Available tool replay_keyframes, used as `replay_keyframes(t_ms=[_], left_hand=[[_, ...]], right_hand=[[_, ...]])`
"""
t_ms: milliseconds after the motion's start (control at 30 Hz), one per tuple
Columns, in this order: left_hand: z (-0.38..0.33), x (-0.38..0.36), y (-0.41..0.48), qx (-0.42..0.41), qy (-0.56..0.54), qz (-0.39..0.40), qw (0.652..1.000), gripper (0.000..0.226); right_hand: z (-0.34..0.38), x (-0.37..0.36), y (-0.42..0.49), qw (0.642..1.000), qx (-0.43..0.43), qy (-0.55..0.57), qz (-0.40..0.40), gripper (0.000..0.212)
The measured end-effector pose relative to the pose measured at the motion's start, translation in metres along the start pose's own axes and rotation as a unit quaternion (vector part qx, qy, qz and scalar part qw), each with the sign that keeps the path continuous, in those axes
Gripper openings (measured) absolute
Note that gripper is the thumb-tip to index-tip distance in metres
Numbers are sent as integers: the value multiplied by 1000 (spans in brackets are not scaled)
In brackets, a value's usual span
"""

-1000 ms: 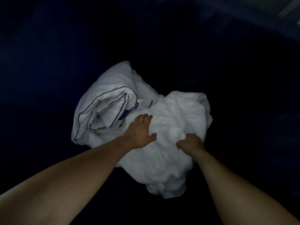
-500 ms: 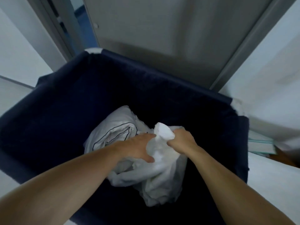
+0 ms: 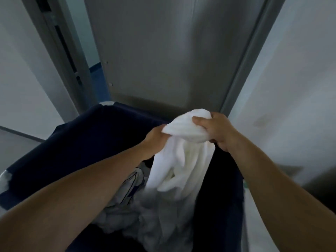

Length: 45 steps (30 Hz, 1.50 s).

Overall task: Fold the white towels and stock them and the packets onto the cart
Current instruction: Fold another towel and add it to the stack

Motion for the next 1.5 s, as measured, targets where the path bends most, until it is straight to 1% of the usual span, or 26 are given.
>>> replay_keyframes(t_ms=[100, 233, 300, 333, 400, 433, 467, 533, 567, 600, 667, 700, 767, 833, 867, 900, 933, 1000, 1067, 1100, 1167, 1267, 1333, 1400, 1433, 1500], left_hand=[[-64, 2, -8, -9, -134, -25, 991, 19], [-115, -12, -35, -73, -72, -14, 995, 24], [-123, -24, -45, -116, -51, 30, 991, 10], [-125, -30, -51, -148, -37, 59, 987, 17], [-124, -50, -57, -191, -24, 87, 977, 69], [-123, -60, -58, -190, -41, 78, 978, 81], [-126, -67, -61, -183, -60, 63, 979, 74], [-136, -76, -64, -147, -85, 19, 985, 21], [-144, -76, -64, -130, -62, -5, 990, 19], [-155, -75, -69, -127, -10, -42, 991, 27], [-180, -68, -79, -118, 34, -109, 987, 31], [-193, -61, -78, -109, 9, -133, 985, 31], [-226, -42, -80, -89, -67, -160, 981, 27], [-260, -17, -82, -74, -178, -165, 967, 9], [-272, -6, -82, -68, -209, -159, 962, 31], [-284, 5, -85, -71, -230, -148, 959, 50], [-293, 14, -86, -77, -248, -154, 953, 56], [-308, 27, -93, -75, -261, -180, 945, 45], [-309, 39, -94, -58, -255, -224, 939, 30], [-303, 43, -93, -53, -231, -242, 941, 24], [-284, 44, -89, -53, -145, -264, 952, 9], [-244, 35, -88, -57, -12, -255, 965, 11], [-219, 26, -87, -57, 37, -228, 971, 10], [-199, 15, -86, -64, 101, -199, 973, 14], [-195, 12, -87, -69, 114, -181, 974, 20], [-189, 5, -91, -96, 27, -87, 991, 37]], right_hand=[[24, 30, -17, 997, 71, -26, -26, 18], [43, 66, -36, 990, 127, -49, -46, 19], [47, 78, -45, 989, 145, -27, -26, 18], [50, 82, -50, 988, 154, -11, -17, 17], [53, 86, -61, 985, 174, 17, 1, 17], [54, 87, -66, 982, 184, 31, 10, 15], [53, 87, -71, 980, 193, 43, 20, 13], [51, 91, -79, 976, 210, 44, 26, 13], [48, 96, -81, 975, 216, 55, 12, 13], [45, 103, -82, 972, 221, 81, -15, 17], [29, 123, -79, 957, 237, 149, -72, 38], [18, 132, -77, 954, 241, 163, -72, 56], [-15, 137, -72, 965, 219, 142, -3, 101], [-49, 126, -70, 973, 181, 102, 103, 131], [-63, 117, -70, 970, 168, 93, 152, 136], [-76, 107, -71, 964, 160, 83, 196, 135], [-86, 96, -73, 959, 152, 64, 231, 130], [-110, 78, -76, 957, 103, 17, 270, 112], [-124, 67, -77, 962, 43, -11, 268, 78], [-126, 64, -75, 967, 26, -19, 254, 63], [-116, 60, -75, 974, 27, -17, 223, 47], [-74, 66, -75, 989, 38, 60, 126, 36], [-38, 76, -72, 989, 43, 134, 52, 28], [-1, 86, -73, 984, 78, 159, 10, 20], [16, 90, -75, 982, 97, 160, -6, 20], [43, 98, -79, 978, 130, 159, -35, 18]])
Point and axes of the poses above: each hand's wrist, its own y-axis towards the middle knuckle, its own x-axis out of the back of the hand, z = x × y, the point moved 2 cm from there along y, towards the middle knuckle, and after that the axes turned 5 degrees about x, right-handed, at the moved point
